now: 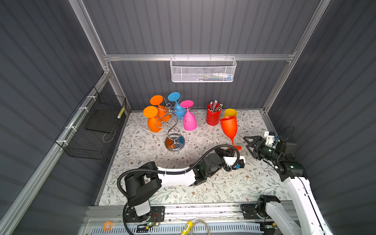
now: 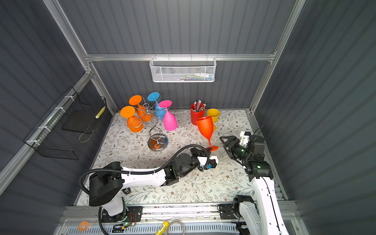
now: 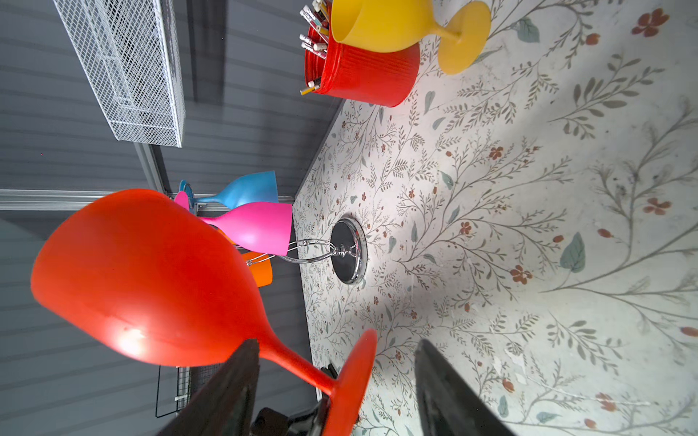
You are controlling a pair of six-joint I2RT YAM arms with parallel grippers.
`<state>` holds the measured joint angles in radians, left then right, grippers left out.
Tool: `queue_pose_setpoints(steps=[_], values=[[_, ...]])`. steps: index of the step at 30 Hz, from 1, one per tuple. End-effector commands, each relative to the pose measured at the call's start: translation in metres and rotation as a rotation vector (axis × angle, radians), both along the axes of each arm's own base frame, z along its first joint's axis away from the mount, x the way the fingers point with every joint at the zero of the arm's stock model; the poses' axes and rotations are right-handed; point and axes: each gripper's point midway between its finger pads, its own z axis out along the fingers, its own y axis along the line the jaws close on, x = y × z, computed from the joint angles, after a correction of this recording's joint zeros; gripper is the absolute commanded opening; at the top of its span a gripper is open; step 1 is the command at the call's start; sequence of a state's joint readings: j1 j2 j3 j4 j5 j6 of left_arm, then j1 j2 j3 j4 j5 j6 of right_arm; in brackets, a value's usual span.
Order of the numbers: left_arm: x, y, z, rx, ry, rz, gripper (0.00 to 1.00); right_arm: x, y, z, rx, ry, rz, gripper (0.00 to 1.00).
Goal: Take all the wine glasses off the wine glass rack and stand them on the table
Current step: 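Carry the red glass with the left gripper toward the yellow glass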
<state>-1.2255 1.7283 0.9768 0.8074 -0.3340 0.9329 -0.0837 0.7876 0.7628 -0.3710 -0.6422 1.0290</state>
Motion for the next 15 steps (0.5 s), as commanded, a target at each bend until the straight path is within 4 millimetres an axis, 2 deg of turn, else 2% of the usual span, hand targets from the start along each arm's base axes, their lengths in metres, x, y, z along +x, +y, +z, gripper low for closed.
queue_pose_setpoints(steps=[1, 15], values=[[-0.0023, -0.0017, 0.0016, -0.008, -0.099, 0.004, 0.00, 0.0017, 0.0009, 0.0056, 0.020, -0.022, 0.002, 0.65], [-0.0054, -0.0094, -0.0031, -0.059, -0.142, -0.024, 0.00, 0.0043, 0.0005, 0.0024, 0.035, -0.019, -0.007, 0.62]])
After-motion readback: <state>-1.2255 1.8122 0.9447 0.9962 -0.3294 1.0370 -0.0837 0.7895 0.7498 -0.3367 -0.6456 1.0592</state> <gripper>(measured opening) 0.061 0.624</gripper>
